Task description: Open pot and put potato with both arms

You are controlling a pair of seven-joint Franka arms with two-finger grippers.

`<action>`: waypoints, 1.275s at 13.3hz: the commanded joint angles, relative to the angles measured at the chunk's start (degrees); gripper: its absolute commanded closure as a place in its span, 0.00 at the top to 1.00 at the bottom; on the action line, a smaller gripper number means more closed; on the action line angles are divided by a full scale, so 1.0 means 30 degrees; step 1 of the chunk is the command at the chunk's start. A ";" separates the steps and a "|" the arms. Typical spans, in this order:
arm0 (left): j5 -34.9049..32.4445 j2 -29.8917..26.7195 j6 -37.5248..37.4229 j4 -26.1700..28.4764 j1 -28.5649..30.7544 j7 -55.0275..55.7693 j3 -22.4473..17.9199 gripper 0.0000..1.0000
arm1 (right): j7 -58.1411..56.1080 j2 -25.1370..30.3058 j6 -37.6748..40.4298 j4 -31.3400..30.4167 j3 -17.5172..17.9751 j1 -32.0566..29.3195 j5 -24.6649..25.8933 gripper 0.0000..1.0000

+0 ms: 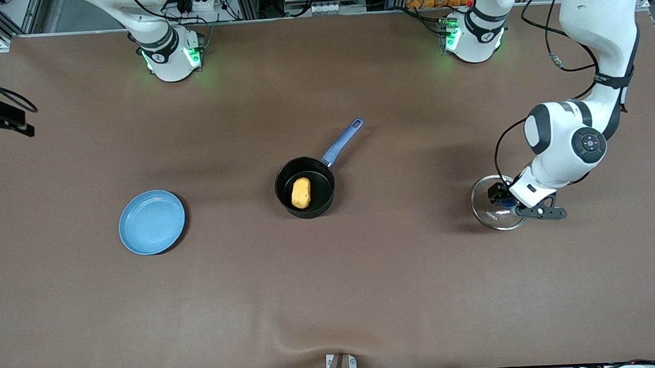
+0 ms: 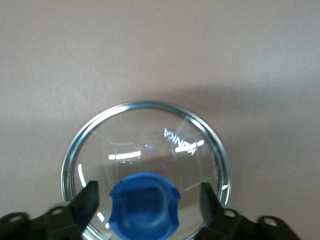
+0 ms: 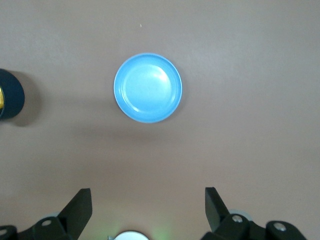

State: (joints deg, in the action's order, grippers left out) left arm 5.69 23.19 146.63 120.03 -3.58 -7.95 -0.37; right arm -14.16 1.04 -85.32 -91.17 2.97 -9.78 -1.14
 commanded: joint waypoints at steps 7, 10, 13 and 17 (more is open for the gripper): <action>0.0214 -0.1868 -0.8967 -0.7191 -0.0037 0.1535 0.0005 1.00 | 0.1614 0.0182 -0.0270 -0.0314 0.0241 0.1356 -0.0058 1.00; 0.0097 -0.2278 -1.0844 -0.8922 -0.0066 0.1974 -0.0054 1.00 | 0.2138 0.0212 -0.0270 -0.0285 0.0270 0.1824 0.0145 1.00; 0.0097 -0.3213 -1.2050 -0.9630 0.0080 0.1975 -0.0054 1.00 | 0.2112 0.0212 -0.0241 -0.0284 0.0241 0.1795 0.0176 1.00; -0.0312 -0.4941 -1.3280 -0.9659 0.0080 0.2412 0.0034 1.00 | 0.2171 0.0299 -0.0151 -0.0167 -0.1683 0.4160 0.0526 1.00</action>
State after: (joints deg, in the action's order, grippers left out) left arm 5.93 11.53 109.09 90.75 -3.48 -2.22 -0.59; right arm -8.77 1.04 -85.92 -91.70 2.24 -2.38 -0.82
